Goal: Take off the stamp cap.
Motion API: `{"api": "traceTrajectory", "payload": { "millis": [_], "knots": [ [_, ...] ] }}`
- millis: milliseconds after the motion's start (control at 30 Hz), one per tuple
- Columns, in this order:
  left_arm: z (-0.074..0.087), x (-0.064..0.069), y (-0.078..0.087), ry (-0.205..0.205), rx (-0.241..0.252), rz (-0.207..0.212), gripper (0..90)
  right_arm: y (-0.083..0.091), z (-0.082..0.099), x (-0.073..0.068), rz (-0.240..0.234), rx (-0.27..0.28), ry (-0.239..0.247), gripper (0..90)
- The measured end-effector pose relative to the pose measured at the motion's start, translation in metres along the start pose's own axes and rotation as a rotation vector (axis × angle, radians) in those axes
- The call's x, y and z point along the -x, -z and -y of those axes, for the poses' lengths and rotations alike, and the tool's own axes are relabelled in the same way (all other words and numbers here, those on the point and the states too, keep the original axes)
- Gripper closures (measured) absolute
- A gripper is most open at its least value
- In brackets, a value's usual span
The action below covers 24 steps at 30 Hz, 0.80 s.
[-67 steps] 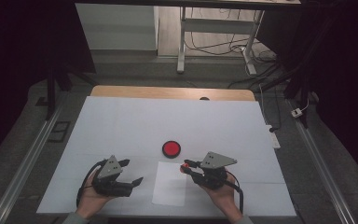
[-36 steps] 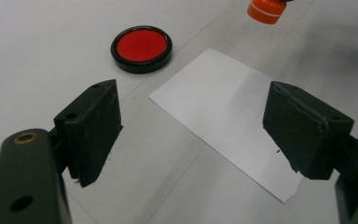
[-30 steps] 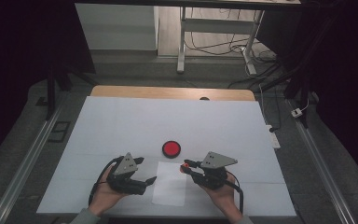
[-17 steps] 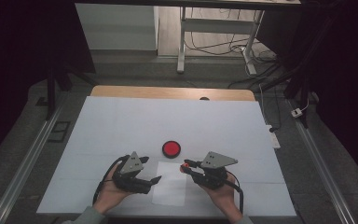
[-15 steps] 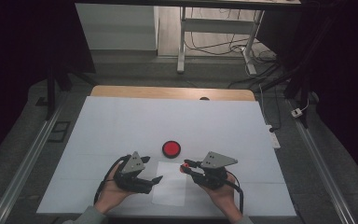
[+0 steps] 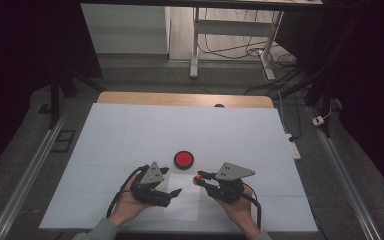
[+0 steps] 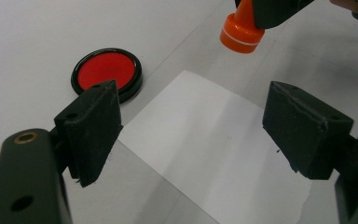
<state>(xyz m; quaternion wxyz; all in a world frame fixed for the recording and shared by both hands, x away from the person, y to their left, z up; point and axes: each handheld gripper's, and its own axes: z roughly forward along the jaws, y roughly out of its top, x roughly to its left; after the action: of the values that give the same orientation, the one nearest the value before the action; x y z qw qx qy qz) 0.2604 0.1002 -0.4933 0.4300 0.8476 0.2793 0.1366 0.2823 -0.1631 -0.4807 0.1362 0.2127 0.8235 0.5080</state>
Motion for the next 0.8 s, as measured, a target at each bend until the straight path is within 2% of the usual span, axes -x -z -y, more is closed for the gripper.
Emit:
{"api": "traceTrajectory", "payload": {
  "millis": [800],
  "knots": [
    [-0.014,0.013,-0.026,-0.035,-0.020,0.050,21.1,0.000,0.000,-0.001,-0.006,0.006,0.002,71.7]
  ]
}}
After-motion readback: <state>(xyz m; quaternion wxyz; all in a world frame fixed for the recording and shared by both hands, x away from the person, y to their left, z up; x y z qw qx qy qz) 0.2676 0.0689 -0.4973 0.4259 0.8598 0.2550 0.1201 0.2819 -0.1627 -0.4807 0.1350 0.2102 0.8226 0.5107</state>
